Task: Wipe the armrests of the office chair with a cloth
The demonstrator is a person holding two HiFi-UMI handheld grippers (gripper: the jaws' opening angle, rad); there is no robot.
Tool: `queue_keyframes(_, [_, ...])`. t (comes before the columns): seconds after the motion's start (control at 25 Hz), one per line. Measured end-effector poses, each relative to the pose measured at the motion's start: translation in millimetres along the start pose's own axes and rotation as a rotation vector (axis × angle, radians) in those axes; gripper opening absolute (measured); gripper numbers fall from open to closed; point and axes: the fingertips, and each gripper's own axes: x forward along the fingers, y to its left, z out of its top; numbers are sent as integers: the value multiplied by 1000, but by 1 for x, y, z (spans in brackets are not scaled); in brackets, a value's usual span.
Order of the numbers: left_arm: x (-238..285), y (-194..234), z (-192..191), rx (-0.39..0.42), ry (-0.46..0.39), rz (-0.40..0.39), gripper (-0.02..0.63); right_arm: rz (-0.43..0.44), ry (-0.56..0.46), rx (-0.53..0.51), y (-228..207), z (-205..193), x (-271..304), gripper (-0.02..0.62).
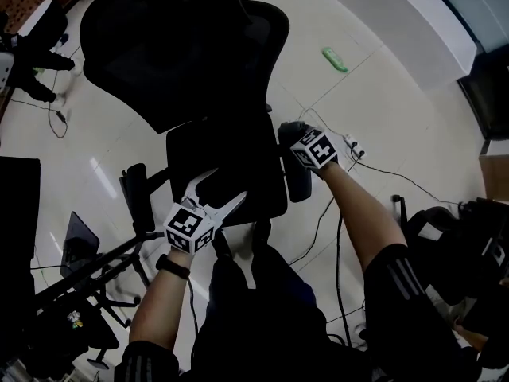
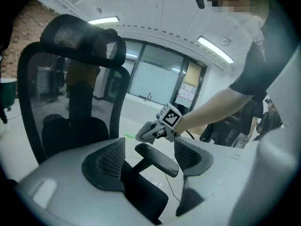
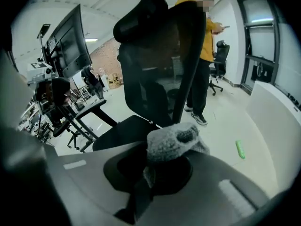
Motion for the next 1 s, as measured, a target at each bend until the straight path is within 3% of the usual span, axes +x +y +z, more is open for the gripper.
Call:
queue_keyframes(0.24, [14, 0, -15, -10, 27, -19, 350, 18, 97, 52, -6, -32, 25, 18])
queue_keyframes(0.4, [16, -1, -19, -12, 36, -34, 350, 15, 161, 31, -2, -56, 28, 18])
queue_keyframes(0.6, [17, -13, -25, -8, 44, -60, 350, 43, 195, 11, 20, -87, 16, 18])
queue_keyframes(1.0, [4, -41, -40, -6, 60, -98, 350, 62, 194, 64, 80, -150, -16, 18])
